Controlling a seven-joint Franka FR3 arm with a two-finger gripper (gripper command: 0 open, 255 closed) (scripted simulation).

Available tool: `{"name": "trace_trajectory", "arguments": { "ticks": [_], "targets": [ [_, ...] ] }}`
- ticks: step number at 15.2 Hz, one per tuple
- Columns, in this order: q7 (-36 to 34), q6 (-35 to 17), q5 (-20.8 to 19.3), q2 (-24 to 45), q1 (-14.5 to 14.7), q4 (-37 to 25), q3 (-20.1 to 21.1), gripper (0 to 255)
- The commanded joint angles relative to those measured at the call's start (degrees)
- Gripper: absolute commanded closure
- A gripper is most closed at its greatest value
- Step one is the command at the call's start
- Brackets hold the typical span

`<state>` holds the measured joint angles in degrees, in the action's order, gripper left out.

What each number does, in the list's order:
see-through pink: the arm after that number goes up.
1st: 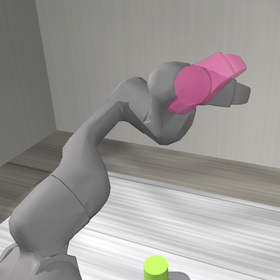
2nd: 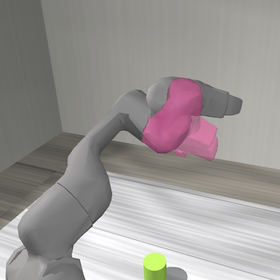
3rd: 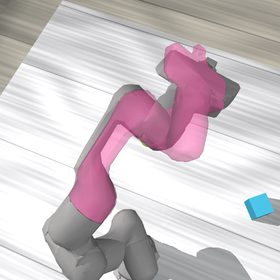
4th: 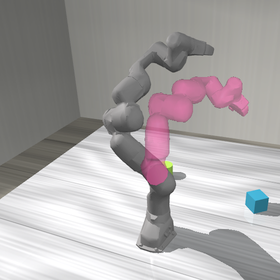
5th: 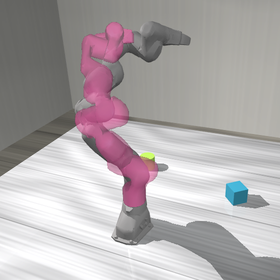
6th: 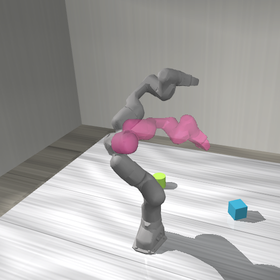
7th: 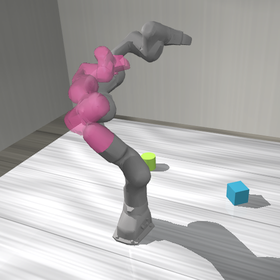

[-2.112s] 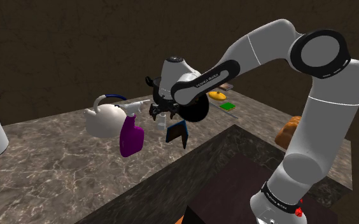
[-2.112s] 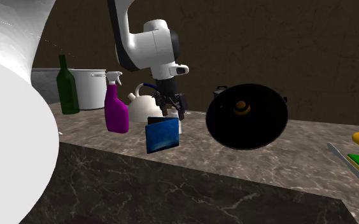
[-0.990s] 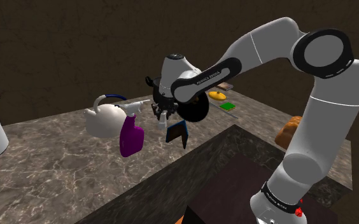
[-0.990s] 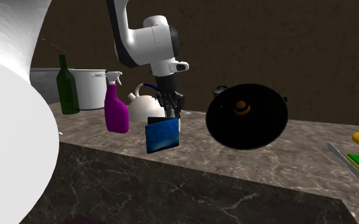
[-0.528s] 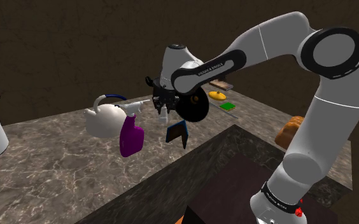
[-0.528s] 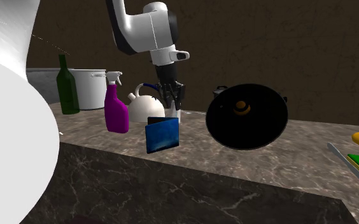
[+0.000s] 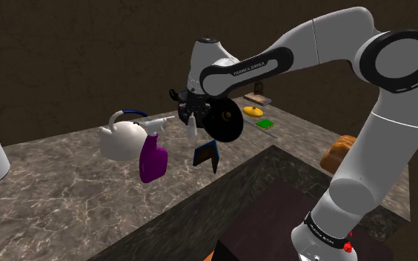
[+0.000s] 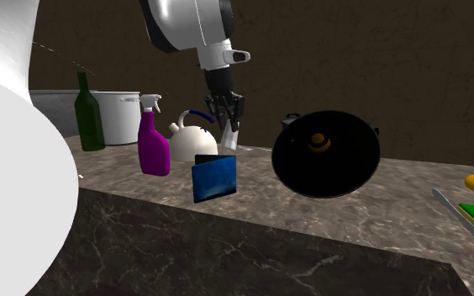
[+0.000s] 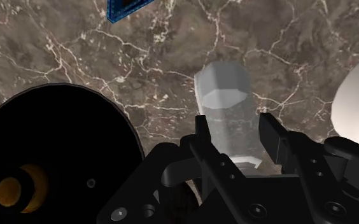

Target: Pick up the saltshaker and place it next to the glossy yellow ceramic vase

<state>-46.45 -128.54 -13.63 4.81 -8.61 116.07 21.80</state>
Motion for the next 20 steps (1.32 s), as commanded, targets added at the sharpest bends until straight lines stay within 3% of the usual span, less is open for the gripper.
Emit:
{"name": "trace_trajectory", "arguments": {
  "ticks": [1, 16, 20],
  "targets": [
    [0.48, 1.54, 0.56, -0.64, 0.01, -0.99, 0.1, 255],
    [3.45, 12.23, 3.21, -3.64, -0.06, -9.18, 0.27, 255],
    [8.07, 11.04, 4.79, -5.98, -2.19, -6.51, -1.81, 255]
  ]
}}
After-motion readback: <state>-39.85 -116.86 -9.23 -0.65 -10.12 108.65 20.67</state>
